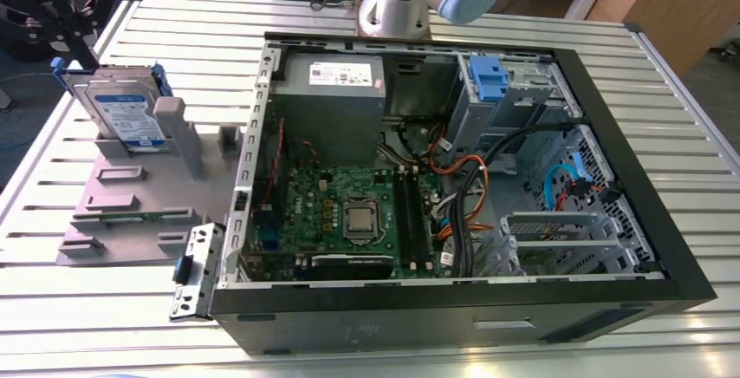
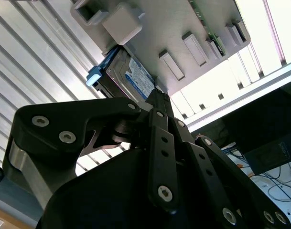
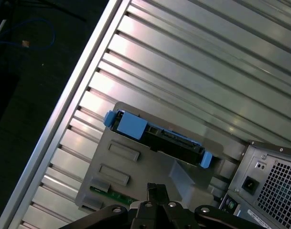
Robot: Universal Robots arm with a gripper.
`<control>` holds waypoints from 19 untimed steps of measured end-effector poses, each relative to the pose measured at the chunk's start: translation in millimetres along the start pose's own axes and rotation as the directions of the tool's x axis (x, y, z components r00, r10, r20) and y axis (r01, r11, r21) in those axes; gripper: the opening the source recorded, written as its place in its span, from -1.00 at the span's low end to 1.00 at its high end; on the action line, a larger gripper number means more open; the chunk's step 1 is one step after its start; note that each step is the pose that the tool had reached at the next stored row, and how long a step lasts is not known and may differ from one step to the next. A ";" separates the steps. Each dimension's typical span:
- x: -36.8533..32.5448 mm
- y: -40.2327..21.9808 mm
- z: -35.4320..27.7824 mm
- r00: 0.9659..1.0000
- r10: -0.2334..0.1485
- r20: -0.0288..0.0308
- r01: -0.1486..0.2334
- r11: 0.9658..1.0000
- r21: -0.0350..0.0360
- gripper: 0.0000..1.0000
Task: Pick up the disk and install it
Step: 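Pick up the disk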
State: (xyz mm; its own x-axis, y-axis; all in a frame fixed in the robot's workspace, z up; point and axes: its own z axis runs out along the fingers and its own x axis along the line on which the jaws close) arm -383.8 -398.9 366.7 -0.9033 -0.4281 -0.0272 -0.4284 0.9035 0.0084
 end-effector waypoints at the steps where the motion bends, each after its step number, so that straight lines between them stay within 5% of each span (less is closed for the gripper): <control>1: 0.0 0.0 0.0 1.000 -0.001 0.000 0.001 1.000 0.000 -0.79; 19: 0.0 0.0 0.0 1.000 -0.011 0.000 0.011 1.000 0.000 -0.79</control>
State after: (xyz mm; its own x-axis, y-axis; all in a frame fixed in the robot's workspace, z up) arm -383.8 -398.9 366.7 -0.8985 -0.4382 -0.0272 -0.4385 0.8987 0.0084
